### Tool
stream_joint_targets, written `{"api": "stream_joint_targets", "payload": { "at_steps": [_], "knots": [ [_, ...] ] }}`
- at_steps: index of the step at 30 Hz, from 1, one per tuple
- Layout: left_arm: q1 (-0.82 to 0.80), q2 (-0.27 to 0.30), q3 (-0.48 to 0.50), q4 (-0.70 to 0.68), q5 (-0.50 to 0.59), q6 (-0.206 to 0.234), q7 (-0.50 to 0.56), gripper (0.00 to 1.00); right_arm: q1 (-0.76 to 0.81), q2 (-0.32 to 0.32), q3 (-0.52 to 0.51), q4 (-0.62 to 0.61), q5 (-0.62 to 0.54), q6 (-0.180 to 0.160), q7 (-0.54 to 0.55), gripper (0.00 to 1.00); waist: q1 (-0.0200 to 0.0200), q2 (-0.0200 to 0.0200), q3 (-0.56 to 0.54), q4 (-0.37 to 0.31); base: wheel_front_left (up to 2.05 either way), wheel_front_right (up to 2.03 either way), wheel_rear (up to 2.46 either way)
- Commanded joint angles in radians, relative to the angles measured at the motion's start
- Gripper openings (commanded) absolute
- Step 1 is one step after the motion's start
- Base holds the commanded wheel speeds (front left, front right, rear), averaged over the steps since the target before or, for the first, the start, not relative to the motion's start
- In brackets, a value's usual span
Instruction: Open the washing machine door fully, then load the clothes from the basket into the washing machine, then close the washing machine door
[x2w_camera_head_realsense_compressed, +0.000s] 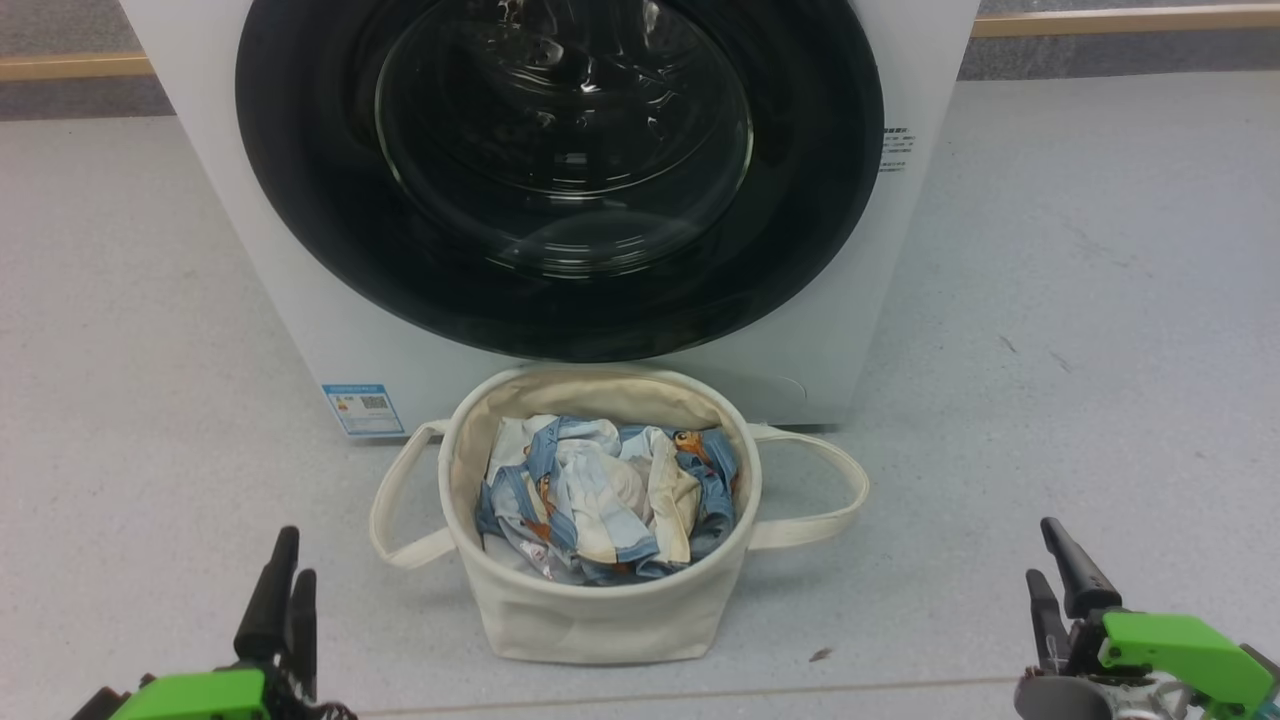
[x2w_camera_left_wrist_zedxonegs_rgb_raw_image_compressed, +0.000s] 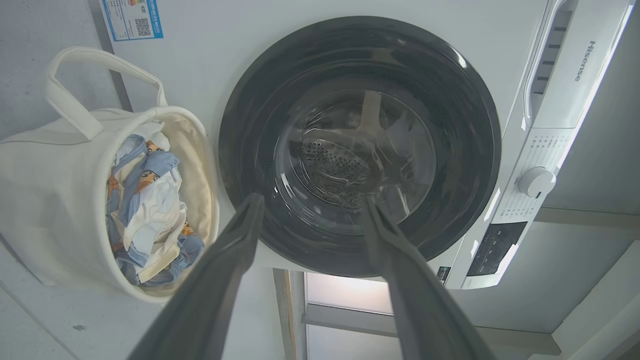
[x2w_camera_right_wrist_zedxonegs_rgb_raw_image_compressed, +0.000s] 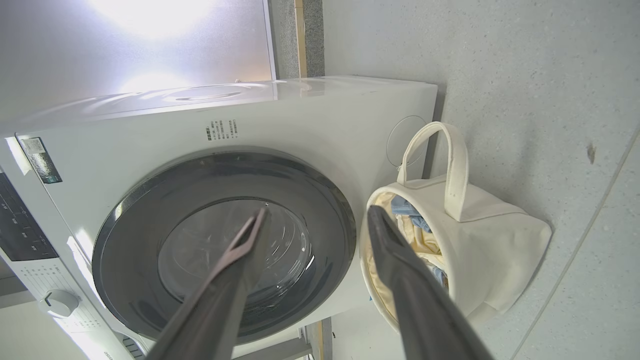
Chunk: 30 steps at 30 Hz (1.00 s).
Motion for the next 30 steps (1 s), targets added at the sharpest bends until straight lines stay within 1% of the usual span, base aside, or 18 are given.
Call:
{"api": "stream_joint_targets", "payload": {
  "at_steps": [1, 3, 7, 13, 17, 25, 26, 30],
  "knots": [
    [-0.055, 0.021, 0.014, -0.035, 0.011, -0.002, -0.008, 1.0, -0.054, -0.006, -0.012, -0.033, -0.016, 0.0, -0.002, 1.0, -0.0001, 0.0, -0.001, 0.001, 0.0, 0.0, 0.0],
    [-0.06, 0.026, 0.014, -0.033, 0.019, 0.005, -0.012, 1.0, -0.06, -0.004, -0.011, -0.034, -0.023, 0.0, 0.002, 1.0, -0.0001, 0.0, -0.002, 0.002, 0.0, 0.0, 0.0],
    [-0.068, 0.037, 0.009, -0.036, 0.041, 0.001, -0.024, 1.0, -0.072, -0.007, -0.009, -0.04, -0.06, 0.0, -0.006, 1.0, -0.0001, 0.0, -0.004, 0.005, 0.0, 0.0, 0.0],
    [-0.076, 0.062, -0.01, -0.04, 0.11, -0.011, -0.059, 1.0, -0.091, -0.027, 0.021, -0.057, -0.172, 0.0, -0.022, 1.0, -0.0001, 0.0, -0.006, 0.011, 0.0, 0.0, 0.0],
    [-0.08, 0.082, -0.034, -0.04, 0.185, -0.016, -0.082, 1.0, -0.101, -0.032, 0.028, -0.06, -0.268, 0.0, -0.026, 1.0, -0.0001, 0.0, -0.008, 0.015, 0.0, 0.0, 0.0],
    [-0.088, 0.117, -0.078, -0.044, 0.382, -0.009, -0.11, 1.0, -0.114, -0.021, 0.037, -0.076, -0.51, 0.0, -0.032, 1.0, -0.0001, 0.0, -0.012, 0.024, 0.0, 0.0, 0.0],
    [-0.088, 0.117, -0.078, -0.044, 0.382, -0.009, -0.11, 1.0, -0.114, -0.021, 0.037, -0.076, -0.51, 0.0, -0.032, 1.0, -0.0001, 0.0, -0.012, 0.024, 0.0, 0.0, 0.0],
    [-0.091, 0.125, -0.092, -0.042, 0.465, -0.007, -0.122, 1.0, -0.117, -0.013, 0.045, -0.083, -0.593, 0.0, -0.035, 1.0, -0.0001, 0.0, -0.014, 0.028, 0.0, 0.0, 0.0]
  ]
}}
